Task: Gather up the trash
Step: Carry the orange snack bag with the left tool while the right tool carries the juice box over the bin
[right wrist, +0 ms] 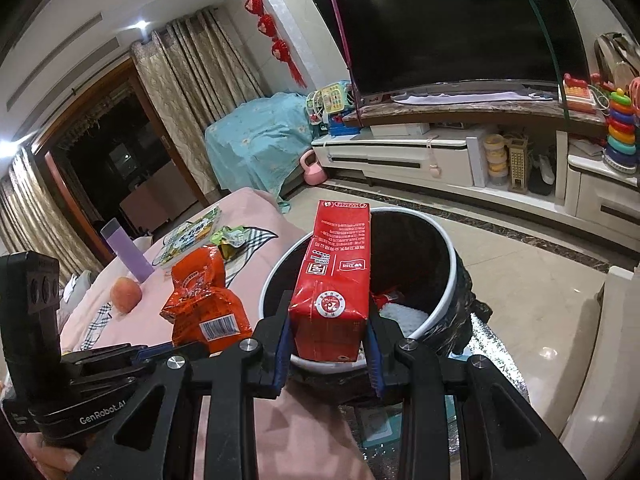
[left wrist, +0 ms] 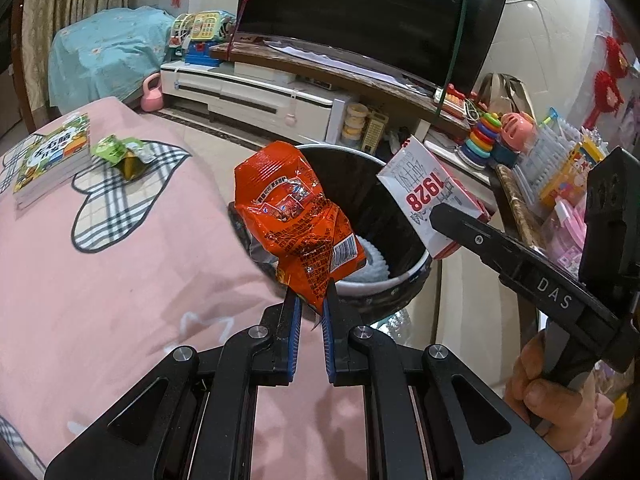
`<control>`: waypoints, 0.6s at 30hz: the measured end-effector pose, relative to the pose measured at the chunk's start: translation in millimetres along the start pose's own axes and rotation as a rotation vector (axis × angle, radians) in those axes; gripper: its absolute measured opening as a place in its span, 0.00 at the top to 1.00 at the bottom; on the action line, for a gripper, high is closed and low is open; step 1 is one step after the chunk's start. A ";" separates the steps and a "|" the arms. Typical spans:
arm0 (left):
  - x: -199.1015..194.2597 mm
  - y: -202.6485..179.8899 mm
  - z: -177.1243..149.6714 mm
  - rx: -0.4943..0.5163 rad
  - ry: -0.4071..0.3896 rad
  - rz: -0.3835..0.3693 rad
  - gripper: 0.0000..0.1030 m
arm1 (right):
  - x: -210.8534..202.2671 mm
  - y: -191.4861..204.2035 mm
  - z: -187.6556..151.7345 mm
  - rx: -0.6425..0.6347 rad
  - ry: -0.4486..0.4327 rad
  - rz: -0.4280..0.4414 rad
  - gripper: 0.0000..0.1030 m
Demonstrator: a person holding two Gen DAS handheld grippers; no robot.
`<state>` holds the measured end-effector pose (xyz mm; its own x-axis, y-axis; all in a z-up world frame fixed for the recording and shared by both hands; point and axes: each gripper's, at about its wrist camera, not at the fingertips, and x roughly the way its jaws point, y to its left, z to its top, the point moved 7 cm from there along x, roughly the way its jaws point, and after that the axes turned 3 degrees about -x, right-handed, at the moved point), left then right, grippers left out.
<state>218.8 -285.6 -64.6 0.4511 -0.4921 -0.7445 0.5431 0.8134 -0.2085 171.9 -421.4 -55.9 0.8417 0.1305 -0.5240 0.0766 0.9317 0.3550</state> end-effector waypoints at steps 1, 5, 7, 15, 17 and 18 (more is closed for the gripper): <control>2.8 -1.6 2.1 0.003 0.004 -0.002 0.91 | 0.8 -0.6 1.3 -0.003 0.002 0.000 0.70; 10.6 -5.7 7.1 0.007 0.014 -0.001 0.91 | 4.5 -4.9 7.3 -0.009 0.008 -0.003 0.70; 15.4 -8.3 10.6 0.012 0.017 0.000 0.91 | 7.1 -6.3 9.8 -0.017 0.010 -0.008 0.70; 32.2 -17.5 22.1 0.013 0.036 -0.003 0.91 | 20.7 -19.0 15.7 -0.026 0.047 -0.015 0.70; 36.2 -19.6 25.0 0.014 0.042 -0.005 0.91 | 23.7 -21.4 16.2 -0.026 0.058 -0.014 0.70; 37.9 -20.6 26.0 0.015 0.044 -0.006 0.91 | 24.4 -21.7 17.0 -0.027 0.062 -0.014 0.70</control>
<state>243.2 -329.1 -72.1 0.4164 -0.4824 -0.7706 0.5565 0.8055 -0.2035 199.9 -444.2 -63.2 0.8060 0.1370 -0.5758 0.0731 0.9424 0.3265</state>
